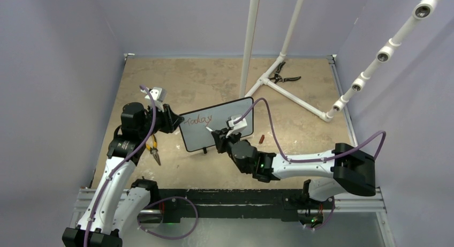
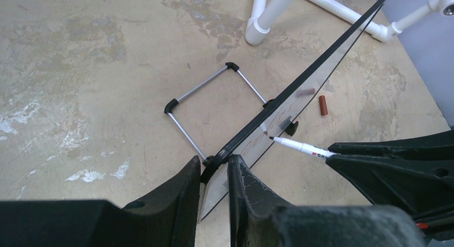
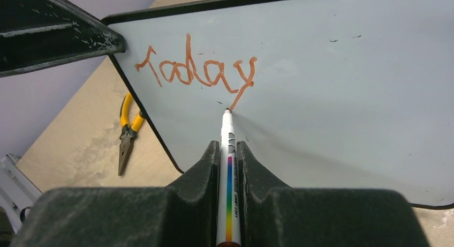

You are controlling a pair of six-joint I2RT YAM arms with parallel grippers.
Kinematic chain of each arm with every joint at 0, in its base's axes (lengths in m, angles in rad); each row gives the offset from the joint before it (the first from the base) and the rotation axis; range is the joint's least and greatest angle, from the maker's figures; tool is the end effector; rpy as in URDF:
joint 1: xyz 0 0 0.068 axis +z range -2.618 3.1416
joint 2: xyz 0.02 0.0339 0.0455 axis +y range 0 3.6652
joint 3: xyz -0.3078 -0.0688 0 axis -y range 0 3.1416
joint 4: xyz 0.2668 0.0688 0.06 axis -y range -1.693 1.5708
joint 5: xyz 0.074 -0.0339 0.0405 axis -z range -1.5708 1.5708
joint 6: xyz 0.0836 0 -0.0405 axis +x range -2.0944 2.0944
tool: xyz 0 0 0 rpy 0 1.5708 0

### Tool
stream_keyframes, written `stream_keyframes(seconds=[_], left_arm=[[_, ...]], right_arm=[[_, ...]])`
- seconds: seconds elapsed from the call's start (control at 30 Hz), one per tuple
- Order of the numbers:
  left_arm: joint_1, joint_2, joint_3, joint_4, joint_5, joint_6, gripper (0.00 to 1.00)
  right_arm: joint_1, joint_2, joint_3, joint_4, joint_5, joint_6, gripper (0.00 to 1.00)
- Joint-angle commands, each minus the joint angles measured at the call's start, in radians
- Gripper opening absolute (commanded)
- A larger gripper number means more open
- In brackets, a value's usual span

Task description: Write a sentence on the whiteboard

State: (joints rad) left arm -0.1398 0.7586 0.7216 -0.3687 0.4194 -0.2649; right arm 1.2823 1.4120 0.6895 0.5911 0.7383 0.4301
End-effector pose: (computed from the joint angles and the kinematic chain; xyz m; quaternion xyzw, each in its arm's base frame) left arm 0.1969 -0.0621 0.3160 0.0632 0.8223 -0.2784 0.4922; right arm 0.1523 0.3155 0.2682 -0.0733 0.7369 0.2865 0.6078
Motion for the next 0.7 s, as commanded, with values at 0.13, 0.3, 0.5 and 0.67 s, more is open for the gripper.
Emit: stream_keyframes(seconds=[0.13,0.3,0.5,0.67], left_arm=[[0.002,-0.013,-0.004,0.033,-0.021,0.014,0.12],[0.002,-0.012,-0.004,0.033,-0.021,0.013,0.12],[0.002,-0.012,-0.004,0.033,-0.021,0.013,0.12],[0.002,-0.012,-0.004,0.033,-0.021,0.013,0.12]], right_arm=[[0.005,-0.133,0.01,0.037,0.033,-0.028,0.0],[-0.001,-0.147,0.017,0.056,0.095,-0.088,0.0],[-0.021,-0.135,0.024,0.087,0.114,-0.115,0.0],[-0.034,-0.128,0.031,0.104,0.112,-0.126,0.0]])
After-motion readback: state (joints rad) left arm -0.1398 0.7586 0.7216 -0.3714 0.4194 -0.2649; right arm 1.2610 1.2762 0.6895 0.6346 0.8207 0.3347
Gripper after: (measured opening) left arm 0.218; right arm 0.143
